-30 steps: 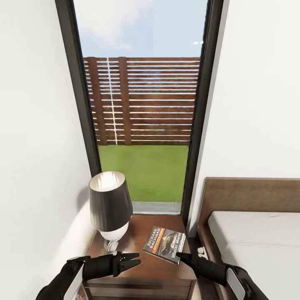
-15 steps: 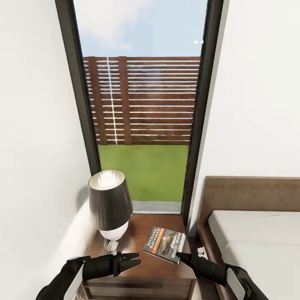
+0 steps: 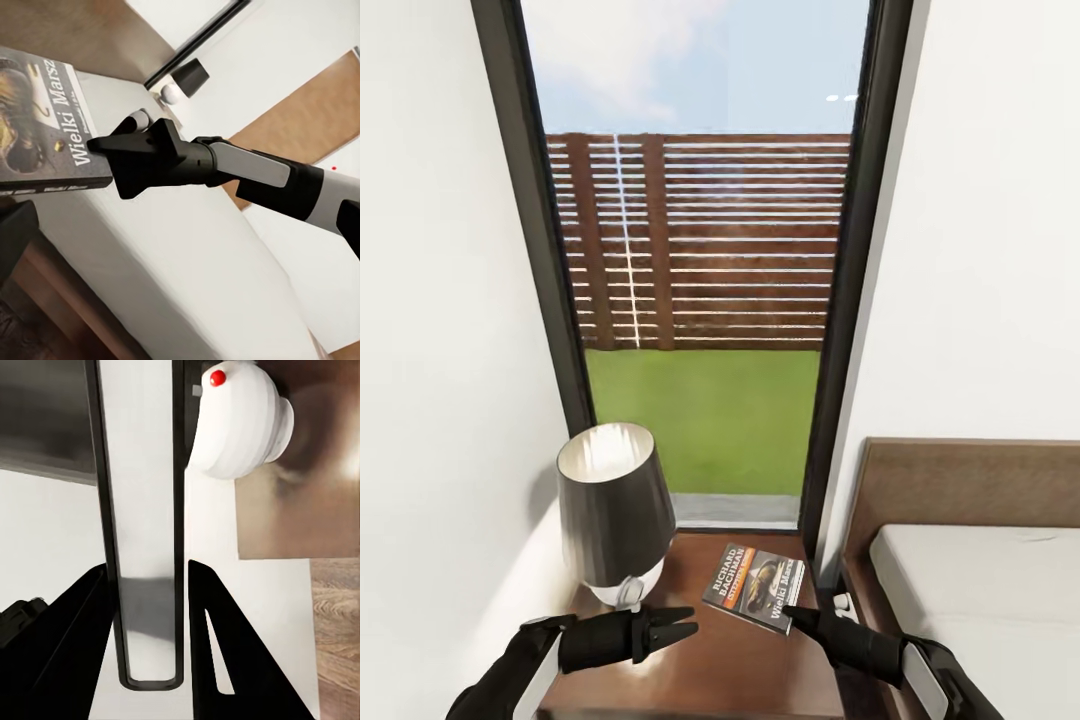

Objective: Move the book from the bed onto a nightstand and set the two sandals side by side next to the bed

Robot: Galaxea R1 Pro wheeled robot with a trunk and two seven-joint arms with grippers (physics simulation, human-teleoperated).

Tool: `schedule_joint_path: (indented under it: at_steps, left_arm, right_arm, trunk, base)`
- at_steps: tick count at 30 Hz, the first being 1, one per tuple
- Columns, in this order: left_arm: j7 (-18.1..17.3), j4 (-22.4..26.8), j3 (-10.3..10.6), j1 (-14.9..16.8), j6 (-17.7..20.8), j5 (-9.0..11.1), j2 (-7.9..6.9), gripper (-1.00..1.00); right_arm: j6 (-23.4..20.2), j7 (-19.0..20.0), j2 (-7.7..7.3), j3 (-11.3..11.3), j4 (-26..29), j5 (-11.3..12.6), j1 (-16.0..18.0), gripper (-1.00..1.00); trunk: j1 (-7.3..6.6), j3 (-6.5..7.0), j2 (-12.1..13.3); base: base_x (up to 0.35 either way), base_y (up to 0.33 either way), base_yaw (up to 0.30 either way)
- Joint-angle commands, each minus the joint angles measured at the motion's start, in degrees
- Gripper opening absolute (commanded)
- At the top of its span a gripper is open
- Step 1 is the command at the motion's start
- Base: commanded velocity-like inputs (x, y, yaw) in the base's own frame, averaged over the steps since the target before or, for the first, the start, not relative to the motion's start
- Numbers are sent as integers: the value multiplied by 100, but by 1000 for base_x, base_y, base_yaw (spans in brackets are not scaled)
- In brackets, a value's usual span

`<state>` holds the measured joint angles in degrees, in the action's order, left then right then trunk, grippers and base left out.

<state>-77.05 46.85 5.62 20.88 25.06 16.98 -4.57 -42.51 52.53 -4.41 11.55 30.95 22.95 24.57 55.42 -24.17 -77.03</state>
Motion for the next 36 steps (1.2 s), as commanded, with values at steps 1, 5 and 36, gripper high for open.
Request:
schedule_joint_path:
  at_steps: [1,5,36]
  left_arm:
    - [3,-1,26,4,60,51,-8,100]
    - [5,-1,26,4,61,51,-9,100]
    - [6,-1,26,4,60,53,40,100]
  right_arm:
    - [-29,12,1,14,-1,8,4,-100]
    - [-29,12,1,14,-1,8,4,-100]
    - [-29,12,1,14,-1,8,4,-100]
  trunk:
    - [1,-6,-4]
    - [1,-6,-4]
    - [550,-455,-1006]
  base:
    - [64,0,0]
    - [25,0,0]
    - [1,0,0]
